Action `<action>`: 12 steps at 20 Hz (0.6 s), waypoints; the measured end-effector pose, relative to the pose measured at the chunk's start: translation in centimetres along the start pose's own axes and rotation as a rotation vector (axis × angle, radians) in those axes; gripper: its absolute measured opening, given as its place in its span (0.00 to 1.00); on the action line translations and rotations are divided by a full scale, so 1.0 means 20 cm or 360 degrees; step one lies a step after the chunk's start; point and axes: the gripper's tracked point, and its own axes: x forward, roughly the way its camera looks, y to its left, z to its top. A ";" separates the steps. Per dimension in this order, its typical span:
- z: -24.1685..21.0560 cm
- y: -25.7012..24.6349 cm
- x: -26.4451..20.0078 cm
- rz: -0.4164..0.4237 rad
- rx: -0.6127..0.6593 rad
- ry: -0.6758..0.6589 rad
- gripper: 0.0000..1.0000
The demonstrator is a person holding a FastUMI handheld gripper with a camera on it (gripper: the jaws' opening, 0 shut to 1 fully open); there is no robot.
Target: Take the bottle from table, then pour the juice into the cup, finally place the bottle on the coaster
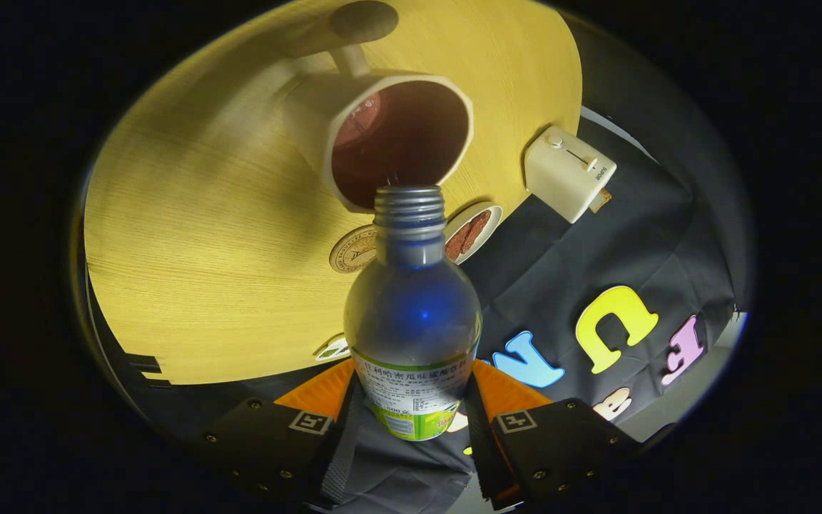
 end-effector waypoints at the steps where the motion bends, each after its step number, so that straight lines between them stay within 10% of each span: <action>1: 0.00 0.01 0.00 0.0015 0.0031 -0.0004 0.68; 12: 0.05 0.16 0.01 0.0189 0.0499 -0.0187 0.69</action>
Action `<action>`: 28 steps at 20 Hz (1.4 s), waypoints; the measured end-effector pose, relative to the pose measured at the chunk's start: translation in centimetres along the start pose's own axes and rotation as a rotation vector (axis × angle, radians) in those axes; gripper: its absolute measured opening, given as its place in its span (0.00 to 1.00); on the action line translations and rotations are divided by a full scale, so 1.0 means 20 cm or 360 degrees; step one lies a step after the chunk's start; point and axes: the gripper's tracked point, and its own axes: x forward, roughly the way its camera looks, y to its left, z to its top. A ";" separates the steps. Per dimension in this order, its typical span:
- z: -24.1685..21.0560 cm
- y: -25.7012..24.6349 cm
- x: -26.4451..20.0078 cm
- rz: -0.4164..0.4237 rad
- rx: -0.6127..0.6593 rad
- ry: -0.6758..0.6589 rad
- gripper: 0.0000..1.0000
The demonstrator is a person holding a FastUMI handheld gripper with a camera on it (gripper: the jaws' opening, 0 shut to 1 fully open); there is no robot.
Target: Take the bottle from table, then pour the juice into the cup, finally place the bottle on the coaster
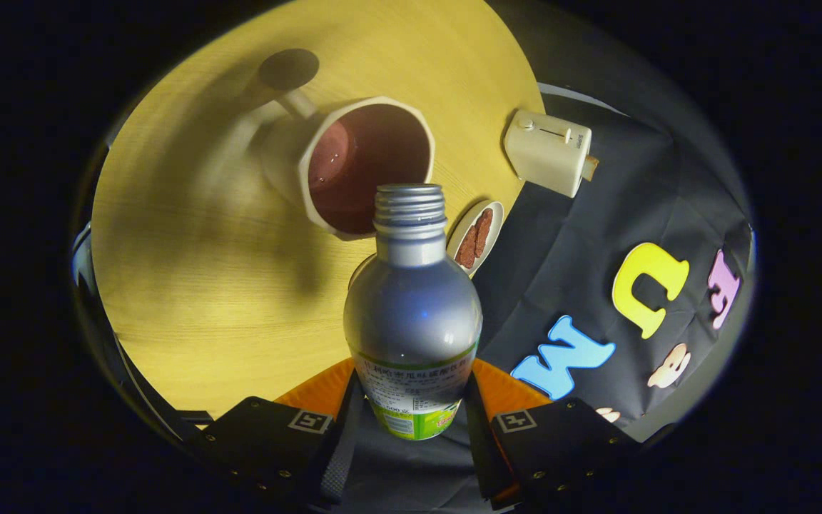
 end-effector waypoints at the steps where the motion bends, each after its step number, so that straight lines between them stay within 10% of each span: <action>1: -0.01 0.03 0.01 0.0043 0.0070 -0.0020 0.69; 28: -0.03 0.18 0.11 0.0495 0.1710 -0.0579 0.69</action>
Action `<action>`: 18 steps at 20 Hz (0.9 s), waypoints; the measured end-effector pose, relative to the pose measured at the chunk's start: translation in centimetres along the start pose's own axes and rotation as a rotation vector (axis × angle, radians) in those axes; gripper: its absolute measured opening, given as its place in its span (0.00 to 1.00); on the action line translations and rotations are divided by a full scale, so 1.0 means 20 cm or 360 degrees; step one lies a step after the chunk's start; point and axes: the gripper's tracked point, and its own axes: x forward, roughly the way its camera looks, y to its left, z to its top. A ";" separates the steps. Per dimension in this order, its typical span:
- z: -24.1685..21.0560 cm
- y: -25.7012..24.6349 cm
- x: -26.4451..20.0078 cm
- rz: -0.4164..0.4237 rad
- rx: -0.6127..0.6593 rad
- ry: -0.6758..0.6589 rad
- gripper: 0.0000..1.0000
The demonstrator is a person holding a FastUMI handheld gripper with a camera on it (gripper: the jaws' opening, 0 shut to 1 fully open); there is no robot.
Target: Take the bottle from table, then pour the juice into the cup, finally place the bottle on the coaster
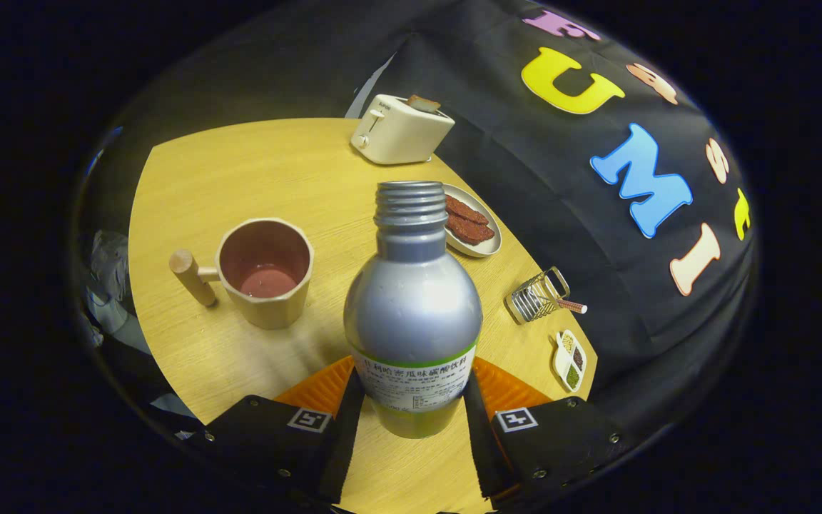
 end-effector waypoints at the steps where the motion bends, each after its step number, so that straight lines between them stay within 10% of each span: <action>1: 0.00 0.00 0.01 0.0011 0.0039 -0.0018 0.69; 18: 0.27 -0.23 0.31 0.0070 0.0733 -0.0482 0.69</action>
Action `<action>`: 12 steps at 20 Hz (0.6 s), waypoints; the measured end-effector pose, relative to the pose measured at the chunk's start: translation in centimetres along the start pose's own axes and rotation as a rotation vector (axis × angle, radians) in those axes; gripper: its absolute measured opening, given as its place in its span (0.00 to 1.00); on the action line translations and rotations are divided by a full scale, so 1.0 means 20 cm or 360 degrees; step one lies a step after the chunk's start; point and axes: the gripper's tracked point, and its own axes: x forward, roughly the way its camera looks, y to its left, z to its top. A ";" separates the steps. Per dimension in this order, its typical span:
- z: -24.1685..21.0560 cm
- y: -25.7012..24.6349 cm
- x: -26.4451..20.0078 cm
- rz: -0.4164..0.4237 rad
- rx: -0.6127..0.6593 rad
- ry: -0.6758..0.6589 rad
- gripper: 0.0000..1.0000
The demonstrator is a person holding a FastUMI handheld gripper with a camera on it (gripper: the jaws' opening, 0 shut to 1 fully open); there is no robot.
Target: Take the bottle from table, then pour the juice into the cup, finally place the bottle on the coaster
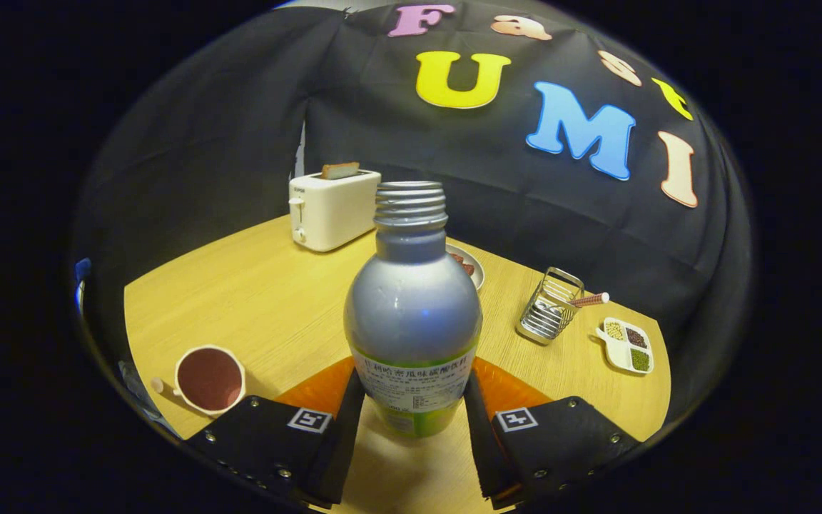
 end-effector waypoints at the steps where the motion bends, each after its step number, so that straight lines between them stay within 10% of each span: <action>1: 0.01 0.00 0.03 0.0015 0.0063 -0.0006 0.69; 12: -0.02 -0.09 0.24 0.0012 0.0257 -0.0018 0.72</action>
